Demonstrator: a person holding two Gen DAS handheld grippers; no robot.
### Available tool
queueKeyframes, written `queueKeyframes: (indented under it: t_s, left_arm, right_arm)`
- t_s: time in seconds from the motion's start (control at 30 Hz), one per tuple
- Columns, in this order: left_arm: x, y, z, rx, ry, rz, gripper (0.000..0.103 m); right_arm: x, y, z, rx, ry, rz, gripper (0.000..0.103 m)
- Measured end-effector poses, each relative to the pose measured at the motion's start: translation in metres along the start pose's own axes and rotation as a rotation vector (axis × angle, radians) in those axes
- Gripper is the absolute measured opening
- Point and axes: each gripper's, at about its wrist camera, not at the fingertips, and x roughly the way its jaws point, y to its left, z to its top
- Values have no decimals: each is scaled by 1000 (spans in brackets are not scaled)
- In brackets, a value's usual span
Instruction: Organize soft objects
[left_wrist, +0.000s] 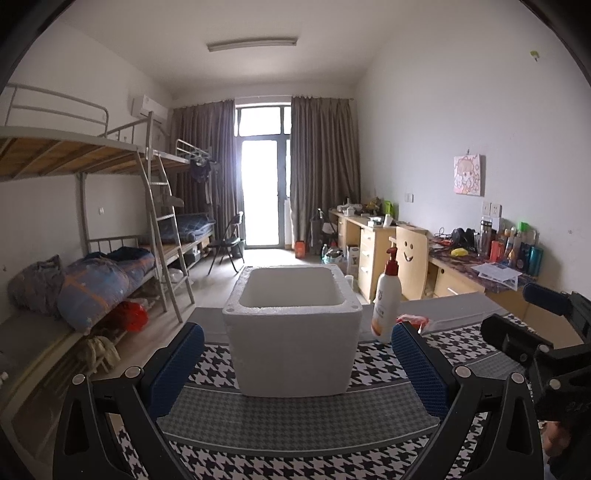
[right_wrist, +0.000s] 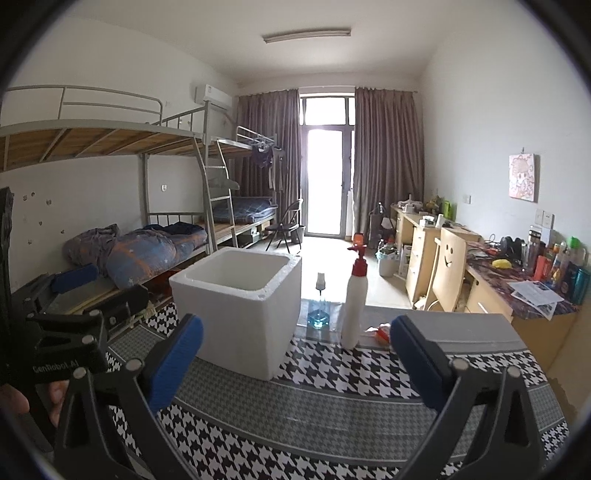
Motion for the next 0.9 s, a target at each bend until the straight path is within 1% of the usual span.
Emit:
queueKeyframes:
  t_s: [0.17,0.33,0.43,0.57,0.7,0.8,0.9]
  left_arm:
    - [-13,-6,-9,10,-13,-19,102]
    - [-23,-11,-16,12,-27,-30,102]
    - [-30,-11,-20,7,-45,-36,102]
    - [-37,-12,-25,11,-55,-18,102]
    - [-41,-13,-29,12,-60,-34,102]
    - [-44,-13,-33,13,-71,-47,102]
    - [-47,-11,-37,6,-85,-46,102]
  right_arm:
    - [-14,1,-7,11,-24,-1,102]
    - [-27,8,-16,-9,-44,3,102]
    - [-34,12,-21,-22,-59,-14,102]
    - [-41,12,-29,-4,-70,-23,102]
    - [-45,11,-37,5,-71,-34,102]
    - [-48,9,-39,18,-74,-25,102]
    - [-52,7,-42,25,-90,-28,102]
